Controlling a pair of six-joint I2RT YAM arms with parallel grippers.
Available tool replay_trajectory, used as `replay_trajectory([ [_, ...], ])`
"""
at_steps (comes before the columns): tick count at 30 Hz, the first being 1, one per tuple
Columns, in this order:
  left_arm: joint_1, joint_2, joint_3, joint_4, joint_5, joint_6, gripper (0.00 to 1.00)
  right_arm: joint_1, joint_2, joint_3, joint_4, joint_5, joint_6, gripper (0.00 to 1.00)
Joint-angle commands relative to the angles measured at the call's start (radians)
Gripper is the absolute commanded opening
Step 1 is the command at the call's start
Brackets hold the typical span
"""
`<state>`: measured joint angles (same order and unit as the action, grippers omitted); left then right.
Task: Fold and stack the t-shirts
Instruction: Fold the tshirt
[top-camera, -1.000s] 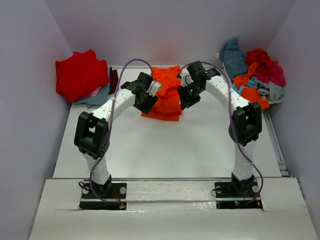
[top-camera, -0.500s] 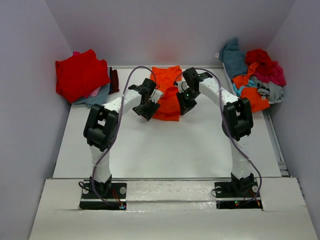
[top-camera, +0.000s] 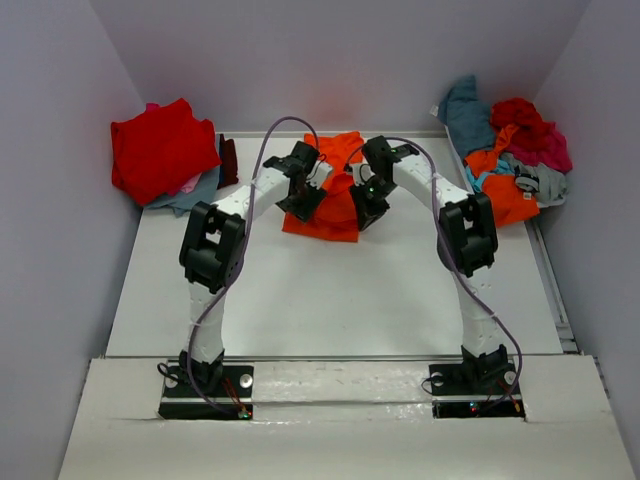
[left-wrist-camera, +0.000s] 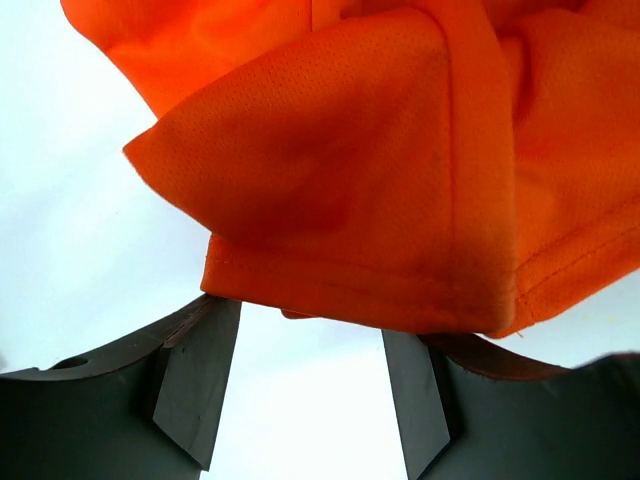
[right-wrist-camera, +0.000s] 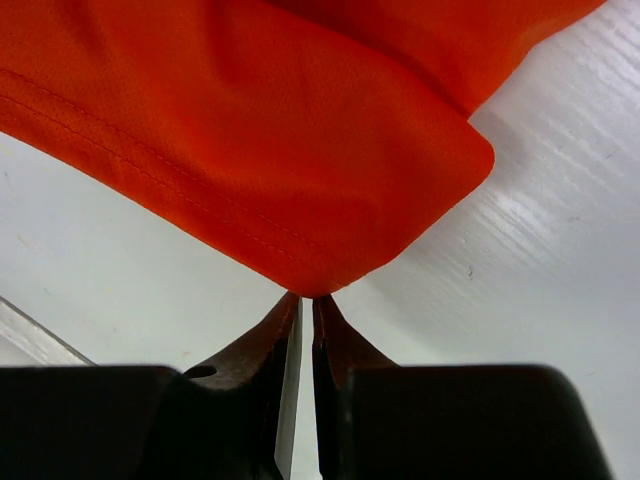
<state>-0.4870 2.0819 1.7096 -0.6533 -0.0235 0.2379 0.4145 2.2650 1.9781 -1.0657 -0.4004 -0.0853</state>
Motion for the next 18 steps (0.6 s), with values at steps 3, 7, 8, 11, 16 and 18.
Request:
replay_trajectory([
  [3,0.002,0.040,0.099,-0.005,-0.033,0.008,0.69,0.012,0.047,0.117,-0.005,0.015,-0.013,0.19],
  [7,0.002,0.082,0.156,-0.006,-0.053,0.009,0.69,0.012,0.082,0.185,-0.011,0.046,-0.022,0.24],
  [8,0.002,0.086,0.166,-0.003,-0.058,0.009,0.69,0.012,0.087,0.194,-0.008,0.057,-0.022,0.25],
  [11,0.002,0.090,0.212,0.012,-0.095,0.009,0.69,0.012,0.105,0.238,0.006,0.103,-0.031,0.26],
  [16,0.002,0.060,0.214,0.072,-0.148,0.011,0.69,0.012,0.097,0.272,0.022,0.182,-0.037,0.27],
  [18,0.002,0.046,0.206,0.096,-0.176,0.011,0.69,0.012,0.079,0.280,0.042,0.210,-0.041,0.28],
])
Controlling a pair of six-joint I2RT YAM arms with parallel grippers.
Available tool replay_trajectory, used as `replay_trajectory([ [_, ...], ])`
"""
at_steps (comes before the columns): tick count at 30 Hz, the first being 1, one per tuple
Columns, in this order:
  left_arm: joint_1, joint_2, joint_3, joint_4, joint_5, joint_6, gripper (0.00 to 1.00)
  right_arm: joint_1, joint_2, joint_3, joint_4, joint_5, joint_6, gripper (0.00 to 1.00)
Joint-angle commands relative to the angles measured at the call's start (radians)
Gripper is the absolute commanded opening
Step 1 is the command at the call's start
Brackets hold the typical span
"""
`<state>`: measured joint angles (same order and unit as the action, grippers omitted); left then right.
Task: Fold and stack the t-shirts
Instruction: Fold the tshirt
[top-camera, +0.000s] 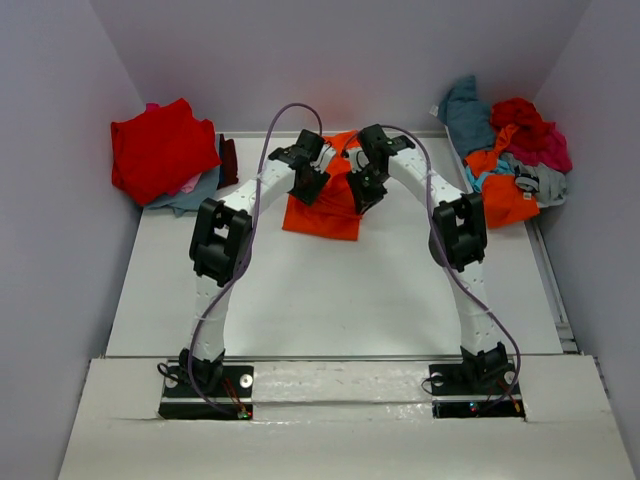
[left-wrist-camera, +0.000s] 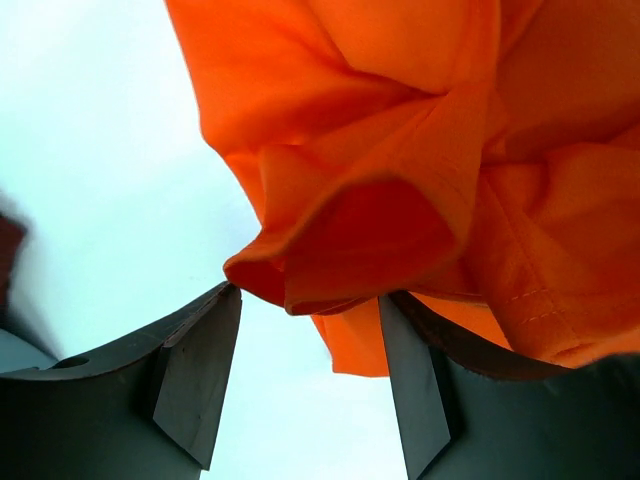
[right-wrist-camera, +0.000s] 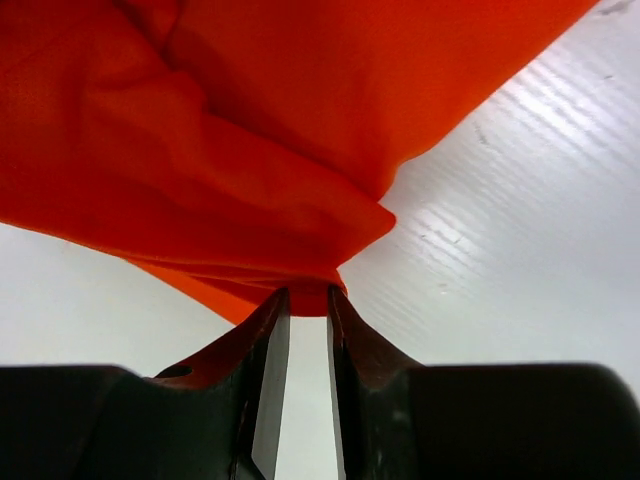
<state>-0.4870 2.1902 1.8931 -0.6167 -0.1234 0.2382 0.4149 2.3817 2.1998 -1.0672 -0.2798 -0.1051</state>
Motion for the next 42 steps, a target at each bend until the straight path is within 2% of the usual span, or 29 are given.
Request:
replay_trajectory([
  [1,0.002,-0.070,0.023,0.073,-0.082,0.012,0.69,0.012,-0.045,0.060,0.052,0.112,-0.025,0.28],
  [9,0.002,-0.069,0.047,0.133,-0.136,0.036,0.69,0.012,-0.052,0.099,0.141,0.194,-0.073,0.36],
  [23,0.002,-0.075,0.083,0.294,-0.268,0.076,0.70,0.012,-0.062,0.156,0.236,0.306,-0.123,0.38],
  [26,0.002,-0.083,0.103,0.275,-0.260,0.076,0.70,0.012,-0.098,0.150,0.210,0.281,-0.101,0.38],
  [29,0.002,-0.122,0.097,0.239,-0.219,0.069,0.70,0.012,-0.150,0.110,0.159,0.194,-0.076,0.41],
  [35,0.002,-0.225,-0.077,0.175,-0.137,0.041,0.70,0.012,-0.190,0.040,0.056,0.104,-0.044,0.40],
  [42,0.002,-0.271,-0.199,0.137,-0.049,0.041,0.70,0.012,-0.168,-0.049,0.016,-0.001,-0.004,0.37],
])
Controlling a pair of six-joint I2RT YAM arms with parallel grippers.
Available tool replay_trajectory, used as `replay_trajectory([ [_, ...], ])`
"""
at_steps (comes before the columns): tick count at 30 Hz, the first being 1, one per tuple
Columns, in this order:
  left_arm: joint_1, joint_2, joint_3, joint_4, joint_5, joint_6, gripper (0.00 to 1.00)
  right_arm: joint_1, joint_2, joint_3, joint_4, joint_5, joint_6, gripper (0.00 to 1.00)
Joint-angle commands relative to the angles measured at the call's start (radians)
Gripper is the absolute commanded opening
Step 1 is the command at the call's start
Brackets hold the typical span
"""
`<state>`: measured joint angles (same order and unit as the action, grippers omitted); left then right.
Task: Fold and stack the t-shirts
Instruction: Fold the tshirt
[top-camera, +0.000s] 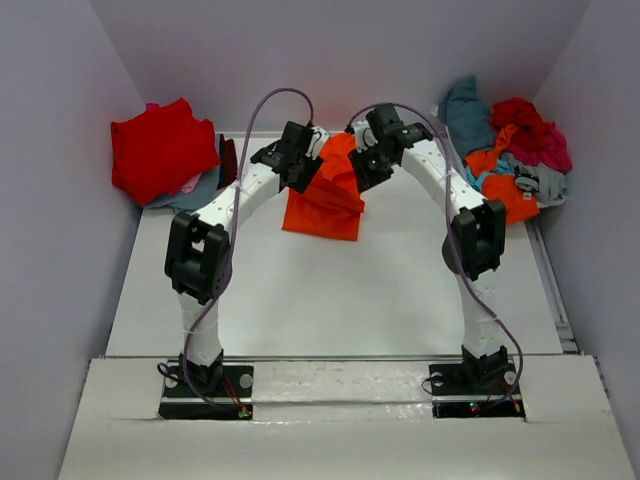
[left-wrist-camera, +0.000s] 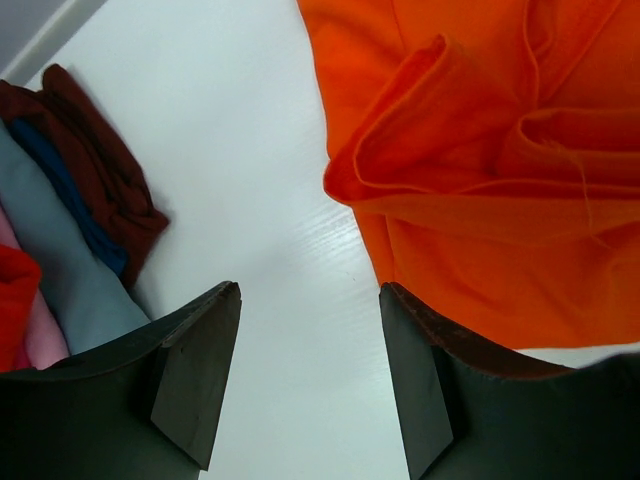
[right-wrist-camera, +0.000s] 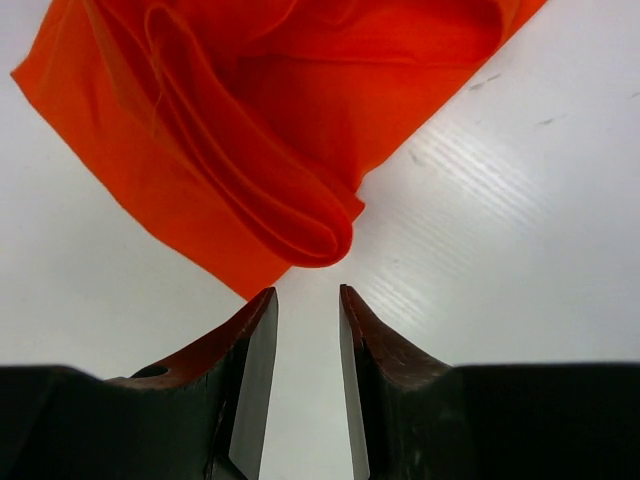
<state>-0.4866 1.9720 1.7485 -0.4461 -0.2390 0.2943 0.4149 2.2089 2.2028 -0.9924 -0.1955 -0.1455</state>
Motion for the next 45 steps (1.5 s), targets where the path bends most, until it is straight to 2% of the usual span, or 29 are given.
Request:
replay_trajectory([
  [1,0.002,-0.056,-0.082,-0.031,0.078,-0.015,0.70,0.021,0.011,-0.060,-0.060,-0.093,0.040,0.36],
  [9,0.002,-0.013,-0.129,-0.011,0.119,-0.014,0.69,0.021,0.074,-0.083,-0.055,-0.122,0.038,0.35],
  [20,0.002,0.125,-0.009,-0.031,0.116,-0.004,0.69,0.021,0.163,-0.037,-0.051,-0.140,0.040,0.35],
  [24,0.002,0.165,0.032,-0.013,0.089,0.011,0.69,0.021,0.186,-0.029,-0.009,-0.082,0.031,0.35],
  [31,0.002,0.229,0.169,-0.006,0.037,0.034,0.69,0.021,0.225,0.084,0.035,0.039,-0.006,0.36],
  [45,0.002,0.272,0.206,0.066,-0.078,0.042,0.70,0.021,0.202,0.164,0.172,0.218,-0.032,0.41],
])
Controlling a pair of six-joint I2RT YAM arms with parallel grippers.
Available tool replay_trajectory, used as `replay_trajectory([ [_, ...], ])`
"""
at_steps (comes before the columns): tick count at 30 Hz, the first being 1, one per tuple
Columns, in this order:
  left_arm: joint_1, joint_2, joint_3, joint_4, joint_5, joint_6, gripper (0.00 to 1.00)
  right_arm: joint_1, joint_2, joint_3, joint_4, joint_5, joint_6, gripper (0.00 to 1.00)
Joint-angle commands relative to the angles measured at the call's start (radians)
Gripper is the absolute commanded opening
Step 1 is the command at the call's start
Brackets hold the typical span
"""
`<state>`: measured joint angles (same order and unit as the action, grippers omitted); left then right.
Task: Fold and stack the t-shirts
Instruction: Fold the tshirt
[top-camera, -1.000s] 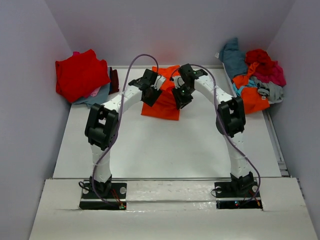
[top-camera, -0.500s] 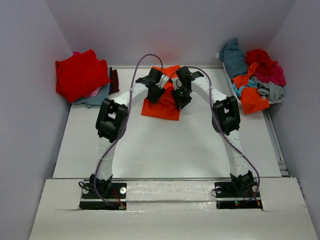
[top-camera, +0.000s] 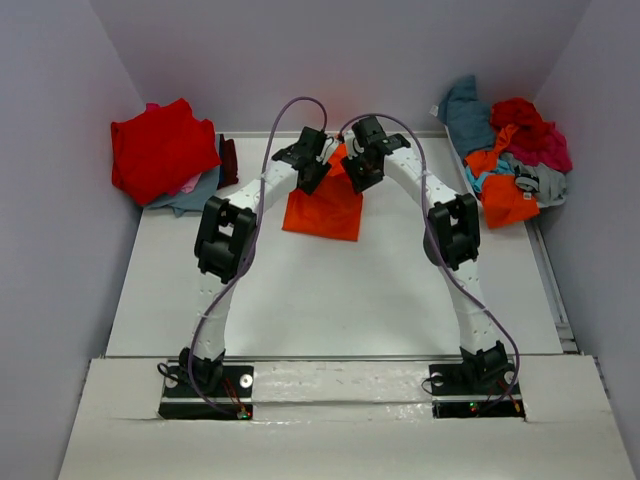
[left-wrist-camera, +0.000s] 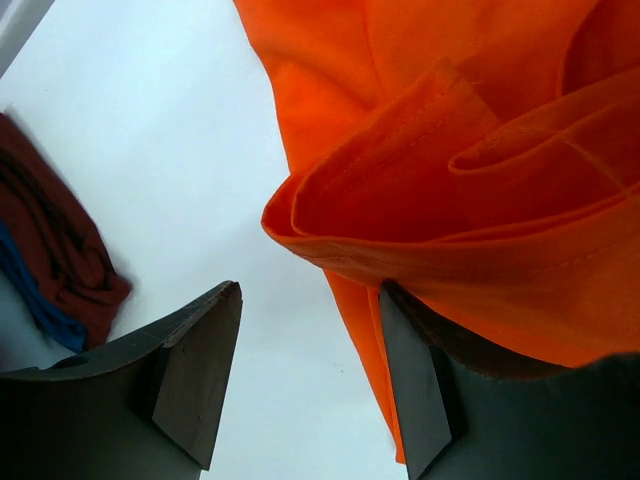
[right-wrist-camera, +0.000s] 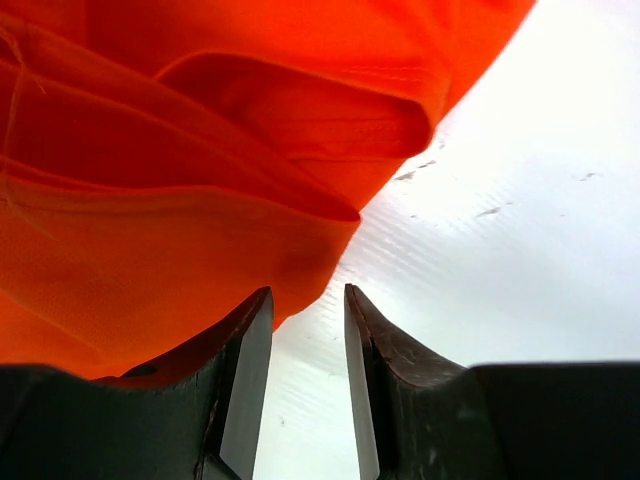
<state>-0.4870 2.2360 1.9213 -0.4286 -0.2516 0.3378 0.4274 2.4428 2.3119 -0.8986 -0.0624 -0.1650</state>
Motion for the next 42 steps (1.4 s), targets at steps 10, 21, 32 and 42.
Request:
replay_trajectory([
  [10,0.002,0.033,0.055,0.047,-0.178,-0.052,0.70,0.008,-0.014,0.061,0.069,0.096,0.016,0.41],
  [21,0.002,-0.119,0.018,0.021,-0.164,-0.085,0.71,0.008,-0.120,-0.003,-0.022,-0.037,0.062,0.44],
  [32,0.002,-0.236,-0.160,-0.050,0.078,-0.062,0.70,0.017,-0.096,-0.013,-0.066,-0.247,0.104,0.43],
  [42,0.002,-0.173,-0.203,-0.104,0.225,-0.037,0.69,0.017,-0.002,-0.005,-0.074,-0.292,0.133,0.43],
])
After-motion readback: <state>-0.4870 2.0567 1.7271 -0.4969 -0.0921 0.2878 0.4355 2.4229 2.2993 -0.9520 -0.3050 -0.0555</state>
